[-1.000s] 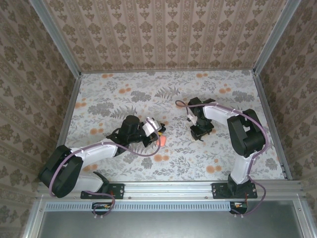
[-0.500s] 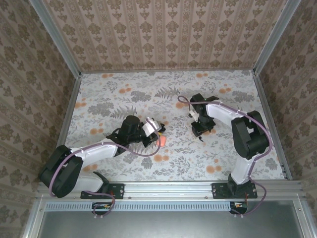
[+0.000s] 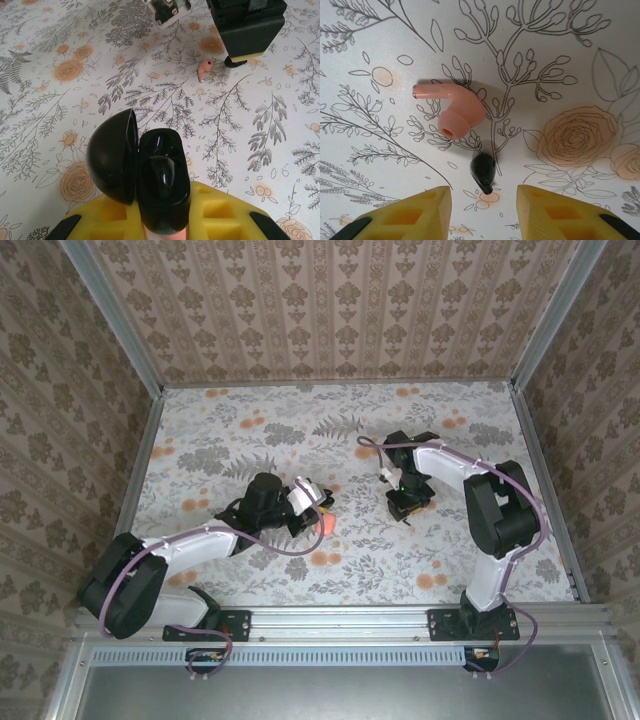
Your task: Insert the wireless bluetooth earbuds into the charging case
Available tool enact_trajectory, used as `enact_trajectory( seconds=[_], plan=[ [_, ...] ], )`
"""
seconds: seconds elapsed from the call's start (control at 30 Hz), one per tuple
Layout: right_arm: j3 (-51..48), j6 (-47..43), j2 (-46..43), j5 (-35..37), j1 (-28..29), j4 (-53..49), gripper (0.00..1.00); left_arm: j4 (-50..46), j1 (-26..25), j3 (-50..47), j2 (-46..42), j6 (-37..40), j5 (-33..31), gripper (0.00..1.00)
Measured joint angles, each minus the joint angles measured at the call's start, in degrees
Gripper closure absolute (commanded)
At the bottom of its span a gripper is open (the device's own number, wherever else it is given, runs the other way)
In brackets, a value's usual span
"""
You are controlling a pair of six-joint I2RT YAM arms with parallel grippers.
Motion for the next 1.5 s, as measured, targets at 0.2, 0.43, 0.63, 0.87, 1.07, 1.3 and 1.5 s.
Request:
enact_trajectory(
  seconds=[0.2,0.43,0.63,0.87,1.07,1.3,1.5],
  plan=[
    [0.02,-0.02,1.51,-0.22,0.00,0.17,0.64,-0.02,0.00,0.00,0.00,0.00,-0.02,0.90],
    [0.04,-0.04,2.25,-1.07,0.00,0.90,0.69,0.00,0.00,0.00,0.00,0.00,-0.24,0.90],
    [0.04,-0.02,3.45,-1.31,0.00,1.14,0.76,-0.02,0.00,0.00,0.00,0.00,-0.42,0.90],
    [0.07,0.07,3.48,-1.27,-0.02,1.25,0.81,-0.02,0.00,0.00,-0.02,0.00,-0.46,0.90],
    [-1.70,1.75,1.22,-2.05,0.00,4.39,0.81,0.24,0.00,0.00,0.00,-0.31,-0.83,0.90],
    [-9.20,8.09,-9.90,-7.91,0.00,14.95,0.82,2.58,0.00,-0.13,0.00,-2.45,-0.81,0.90],
    [-18.16,15.65,-20.48,-15.56,0.00,29.75,0.82,5.68,0.00,-0.33,1.14,-4.24,-0.35,0.91]
  ],
)
